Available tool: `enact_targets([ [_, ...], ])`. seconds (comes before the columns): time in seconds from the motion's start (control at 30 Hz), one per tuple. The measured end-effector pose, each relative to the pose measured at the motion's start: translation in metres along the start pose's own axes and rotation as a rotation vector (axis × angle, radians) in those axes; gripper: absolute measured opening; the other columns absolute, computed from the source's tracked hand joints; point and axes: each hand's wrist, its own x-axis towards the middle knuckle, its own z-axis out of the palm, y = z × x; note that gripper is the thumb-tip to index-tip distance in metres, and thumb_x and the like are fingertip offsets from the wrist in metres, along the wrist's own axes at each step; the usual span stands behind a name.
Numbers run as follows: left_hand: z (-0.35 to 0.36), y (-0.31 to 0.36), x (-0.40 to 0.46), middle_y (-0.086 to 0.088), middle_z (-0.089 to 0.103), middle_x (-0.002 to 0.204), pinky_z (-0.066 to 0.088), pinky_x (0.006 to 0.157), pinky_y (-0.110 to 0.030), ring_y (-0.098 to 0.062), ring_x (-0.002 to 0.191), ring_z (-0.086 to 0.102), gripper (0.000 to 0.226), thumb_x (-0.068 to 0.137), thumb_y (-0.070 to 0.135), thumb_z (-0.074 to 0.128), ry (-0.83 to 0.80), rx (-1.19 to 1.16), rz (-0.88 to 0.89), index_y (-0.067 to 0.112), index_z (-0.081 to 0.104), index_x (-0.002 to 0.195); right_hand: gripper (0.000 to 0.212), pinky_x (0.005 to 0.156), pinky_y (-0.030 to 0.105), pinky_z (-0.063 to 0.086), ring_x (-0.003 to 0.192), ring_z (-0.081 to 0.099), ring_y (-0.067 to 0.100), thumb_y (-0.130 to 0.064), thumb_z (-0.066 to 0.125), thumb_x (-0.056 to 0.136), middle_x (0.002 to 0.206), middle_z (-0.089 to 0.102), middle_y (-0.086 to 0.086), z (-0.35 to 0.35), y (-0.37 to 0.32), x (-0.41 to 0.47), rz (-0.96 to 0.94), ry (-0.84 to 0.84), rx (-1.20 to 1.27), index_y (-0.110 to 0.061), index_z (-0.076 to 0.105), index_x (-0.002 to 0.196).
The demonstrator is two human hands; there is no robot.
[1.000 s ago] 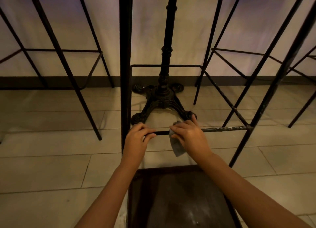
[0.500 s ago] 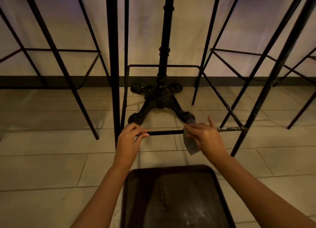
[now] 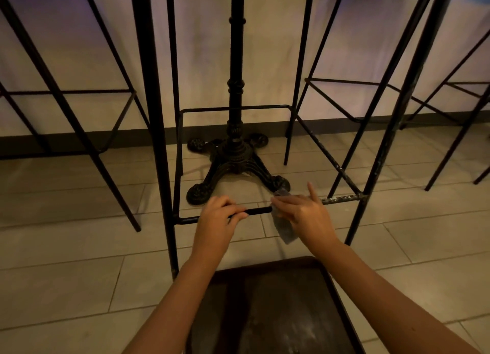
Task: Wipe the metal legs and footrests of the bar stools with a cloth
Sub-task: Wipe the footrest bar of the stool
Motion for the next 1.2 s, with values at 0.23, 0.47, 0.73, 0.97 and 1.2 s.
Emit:
enact_targets([
  [0.23, 0.018, 0.008, 0.005, 0.002, 0.06, 0.079, 0.038, 0.075, -0.025, -0.007, 0.079, 0.046, 0.014, 0.076, 0.019, 0.071, 0.011, 0.005, 0.03, 0.016, 0.074, 0.09, 0.046, 0.097, 0.057, 0.021, 0.079, 0.069, 0.024, 0.005, 0.083, 0.054, 0.091, 0.073, 0.004, -0.013, 0.037, -0.015, 0.149, -0.095, -0.021, -0.013, 0.073, 0.095],
  [0.47, 0.019, 0.011, 0.004, 0.0, 0.059, 0.076, 0.044, 0.071, -0.026, -0.009, 0.077, 0.047, 0.014, 0.075, 0.017, 0.072, 0.03, 0.008, 0.021, 0.014, 0.074, 0.089, 0.041, 0.095, 0.06, 0.025, 0.077, 0.069, 0.025, 0.006, 0.082, 0.055, 0.088, 0.072, 0.008, -0.006, 0.022, -0.01, 0.123, -0.035, 0.034, -0.008, 0.073, 0.092],
  [0.73, 0.02, 0.011, 0.004, 0.0, 0.057, 0.077, 0.043, 0.071, -0.022, -0.008, 0.078, 0.046, 0.014, 0.077, 0.019, 0.07, 0.025, -0.008, 0.006, 0.013, 0.073, 0.089, 0.05, 0.095, 0.061, 0.025, 0.078, 0.07, 0.023, 0.003, 0.085, 0.05, 0.091, 0.072, 0.006, -0.007, 0.025, -0.01, 0.055, -0.08, -0.012, -0.012, 0.072, 0.096],
  [0.97, 0.019, 0.011, 0.004, 0.0, 0.057, 0.077, 0.044, 0.07, -0.023, -0.008, 0.078, 0.046, 0.013, 0.076, 0.019, 0.071, 0.023, -0.015, -0.002, 0.012, 0.074, 0.088, 0.053, 0.093, 0.061, 0.024, 0.078, 0.07, 0.025, 0.005, 0.086, 0.044, 0.089, 0.072, 0.006, -0.011, 0.028, -0.013, 0.086, -0.048, -0.032, -0.011, 0.072, 0.093],
  [1.2, 0.021, 0.009, 0.005, 0.0, 0.056, 0.077, 0.047, 0.07, -0.029, -0.011, 0.078, 0.048, 0.014, 0.076, 0.018, 0.071, 0.021, 0.005, -0.003, 0.013, 0.074, 0.088, 0.044, 0.094, 0.061, 0.024, 0.077, 0.069, 0.024, 0.004, 0.084, 0.05, 0.089, 0.073, 0.007, -0.005, 0.002, -0.004, 0.069, 0.003, 0.025, -0.009, 0.073, 0.091],
])
